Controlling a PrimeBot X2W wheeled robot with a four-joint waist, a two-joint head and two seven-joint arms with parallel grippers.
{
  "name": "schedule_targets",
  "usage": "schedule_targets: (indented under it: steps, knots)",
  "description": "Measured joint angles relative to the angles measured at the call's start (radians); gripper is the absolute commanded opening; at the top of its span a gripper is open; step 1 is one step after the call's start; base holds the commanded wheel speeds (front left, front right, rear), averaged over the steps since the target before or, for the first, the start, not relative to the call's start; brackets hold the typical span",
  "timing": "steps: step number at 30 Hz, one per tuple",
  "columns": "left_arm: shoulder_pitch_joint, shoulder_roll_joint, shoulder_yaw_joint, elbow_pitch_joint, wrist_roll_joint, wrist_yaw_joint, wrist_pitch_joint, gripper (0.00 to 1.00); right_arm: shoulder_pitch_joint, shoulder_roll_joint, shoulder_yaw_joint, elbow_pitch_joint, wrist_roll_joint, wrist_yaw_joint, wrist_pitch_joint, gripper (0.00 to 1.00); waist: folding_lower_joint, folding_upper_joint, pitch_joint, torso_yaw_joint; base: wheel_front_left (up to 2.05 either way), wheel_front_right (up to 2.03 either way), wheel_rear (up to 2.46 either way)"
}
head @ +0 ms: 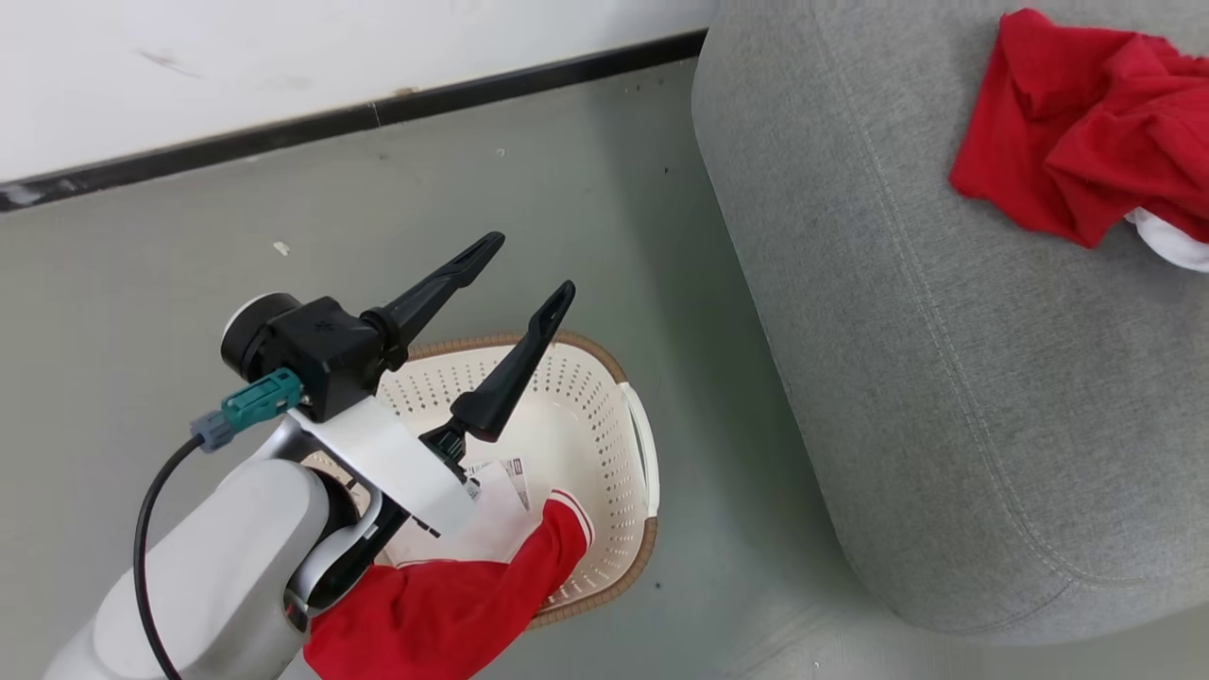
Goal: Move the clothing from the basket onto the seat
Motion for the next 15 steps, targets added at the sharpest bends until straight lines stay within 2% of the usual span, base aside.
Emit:
schedule_targets:
  steps: [7,15]
  knots:
    - [0.021,-0.007,0.014,0.015,-0.017,0.009,-0.022,1.0,0.001,-0.011,0.005,-0.094,0.015,0.0,-0.02,1.0,0.0,0.0,-0.051,0.006,0.0,0.0,0.0]
    - [0.07,-0.009,0.055,0.04,-0.038,0.045,-0.053,1.0,0.003,0.022,0.067,-0.219,0.051,0.0,-0.038,1.0,0.0,0.0,-0.113,0.028,0.0,0.0,0.0]
